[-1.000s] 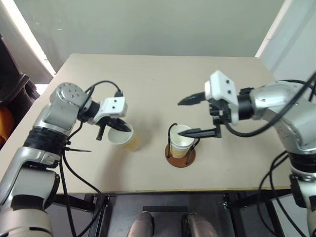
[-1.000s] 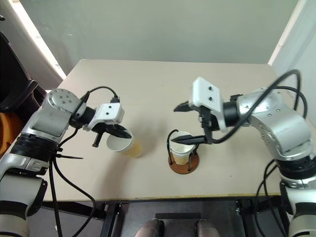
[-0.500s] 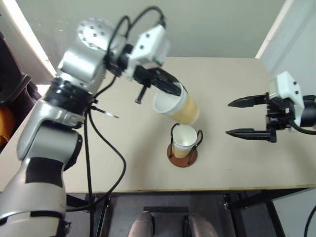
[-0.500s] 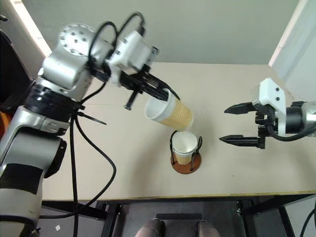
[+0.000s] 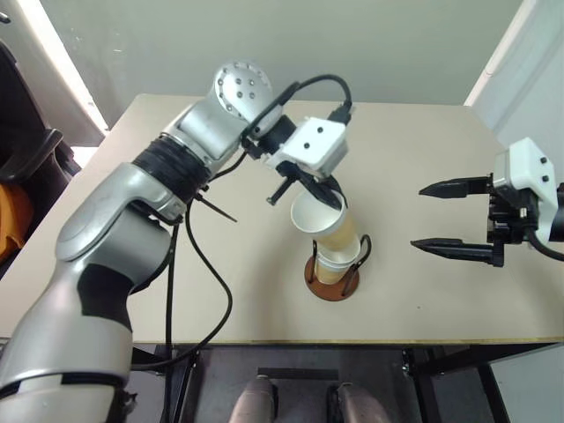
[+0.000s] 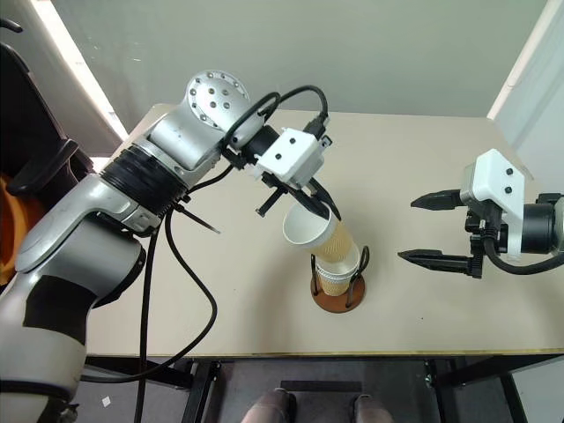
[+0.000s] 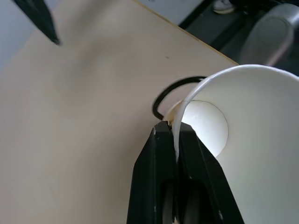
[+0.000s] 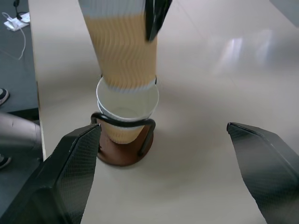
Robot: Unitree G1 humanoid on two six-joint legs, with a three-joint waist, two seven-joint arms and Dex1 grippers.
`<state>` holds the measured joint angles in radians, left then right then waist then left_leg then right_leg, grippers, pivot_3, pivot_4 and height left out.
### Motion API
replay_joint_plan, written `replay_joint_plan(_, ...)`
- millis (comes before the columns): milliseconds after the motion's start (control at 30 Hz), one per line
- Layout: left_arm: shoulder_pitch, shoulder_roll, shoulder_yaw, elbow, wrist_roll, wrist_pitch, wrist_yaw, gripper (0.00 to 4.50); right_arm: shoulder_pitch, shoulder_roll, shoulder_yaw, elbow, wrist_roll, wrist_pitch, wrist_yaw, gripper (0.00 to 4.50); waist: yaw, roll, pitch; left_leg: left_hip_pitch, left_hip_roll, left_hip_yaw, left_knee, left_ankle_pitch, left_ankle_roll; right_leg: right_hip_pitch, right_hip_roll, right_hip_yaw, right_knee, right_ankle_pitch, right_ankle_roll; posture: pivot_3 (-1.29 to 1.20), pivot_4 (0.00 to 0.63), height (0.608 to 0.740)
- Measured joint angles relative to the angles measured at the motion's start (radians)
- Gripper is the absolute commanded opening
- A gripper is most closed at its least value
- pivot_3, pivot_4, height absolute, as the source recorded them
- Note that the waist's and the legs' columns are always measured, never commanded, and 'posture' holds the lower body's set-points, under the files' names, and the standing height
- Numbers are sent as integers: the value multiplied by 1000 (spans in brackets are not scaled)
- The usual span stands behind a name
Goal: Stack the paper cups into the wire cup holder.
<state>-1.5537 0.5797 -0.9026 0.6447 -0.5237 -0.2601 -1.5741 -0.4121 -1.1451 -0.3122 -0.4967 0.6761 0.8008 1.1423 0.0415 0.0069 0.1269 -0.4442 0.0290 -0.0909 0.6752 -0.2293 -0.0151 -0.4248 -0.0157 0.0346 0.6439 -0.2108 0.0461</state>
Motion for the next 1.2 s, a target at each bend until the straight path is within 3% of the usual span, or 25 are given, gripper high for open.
replay_joint_plan(500,-17,-102,-25,106,51,-83,0,14,87,0,-78,-91,68,41,-92,4492,10,0,0,-2,-1,5,9,-7,5,0,-1,3,0,-1,5,0,150,740)
replay_joint_plan(633,-33,-109,-40,107,51,-90,-1,911,87,-2,-78,-95,78,42,-104,4492,11,0,0,-2,-1,7,9,-7,6,0,-1,5,0,-1,6,0,150,740)
replay_joint_plan(900,-34,-117,-54,108,50,-99,-1,3670,87,-6,-78,-96,85,42,-122,4492,10,0,0,0,-3,15,11,-9,9,0,1,22,0,-2,15,0,150,740)
replay_joint_plan(1033,-34,-129,-51,129,52,-117,-1,3670,85,-6,-76,-96,85,37,-130,4492,10,0,0,0,-5,15,14,-10,11,1,-1,23,0,-2,17,0,150,740)
replay_joint_plan(1200,-53,-191,43,209,60,-126,-2,3670,80,-6,-68,-92,84,33,-133,4492,10,0,0,-2,-9,16,18,-13,16,1,-4,23,0,-2,20,0,150,740)
